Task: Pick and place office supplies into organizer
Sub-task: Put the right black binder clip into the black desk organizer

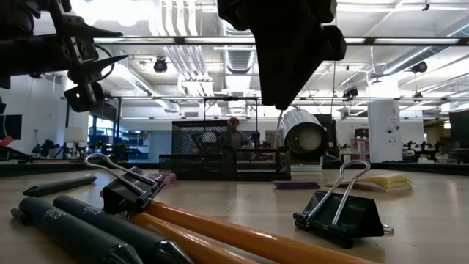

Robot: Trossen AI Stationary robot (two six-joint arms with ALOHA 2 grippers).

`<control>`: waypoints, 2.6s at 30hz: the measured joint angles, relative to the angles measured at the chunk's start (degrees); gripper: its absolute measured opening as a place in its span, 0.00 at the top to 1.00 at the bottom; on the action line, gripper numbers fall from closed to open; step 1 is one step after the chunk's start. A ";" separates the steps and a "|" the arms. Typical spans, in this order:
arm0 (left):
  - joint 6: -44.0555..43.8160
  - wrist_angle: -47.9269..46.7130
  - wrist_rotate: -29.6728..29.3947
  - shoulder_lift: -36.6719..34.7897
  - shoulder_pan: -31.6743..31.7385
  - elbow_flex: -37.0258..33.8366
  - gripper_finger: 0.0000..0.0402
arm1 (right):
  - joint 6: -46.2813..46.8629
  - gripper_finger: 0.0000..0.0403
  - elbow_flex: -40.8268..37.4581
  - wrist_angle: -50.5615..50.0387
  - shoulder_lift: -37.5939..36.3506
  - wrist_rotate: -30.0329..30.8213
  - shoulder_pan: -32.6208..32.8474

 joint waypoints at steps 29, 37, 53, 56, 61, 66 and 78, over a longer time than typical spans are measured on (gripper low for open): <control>6.45 -0.15 10.91 2.99 -0.02 -0.02 0.67 | -1.99 0.67 -6.80 10.39 0.00 -18.13 3.37; 6.42 -0.32 12.96 4.59 -0.02 -0.02 0.67 | 19.60 0.51 -5.41 19.17 -0.11 -11.87 7.89; 6.10 -0.17 16.92 8.03 0.00 0.00 0.67 | 42.29 0.41 -11.73 19.57 -0.09 -10.37 7.45; 6.09 -0.17 16.99 8.01 -0.01 -0.02 0.67 | 41.77 0.44 -12.82 21.28 -0.09 -10.89 7.41; 6.08 -0.17 17.09 7.94 -0.02 -0.02 0.67 | 41.94 0.48 -15.03 22.45 -0.09 -11.65 7.41; 6.10 -0.17 17.18 7.92 0.00 -0.02 0.67 | 41.41 0.52 -16.44 24.71 -0.09 -13.52 7.41; 6.10 -0.22 17.22 8.13 0.00 0.00 0.67 | 39.54 0.68 -16.50 27.05 -0.09 -13.48 7.28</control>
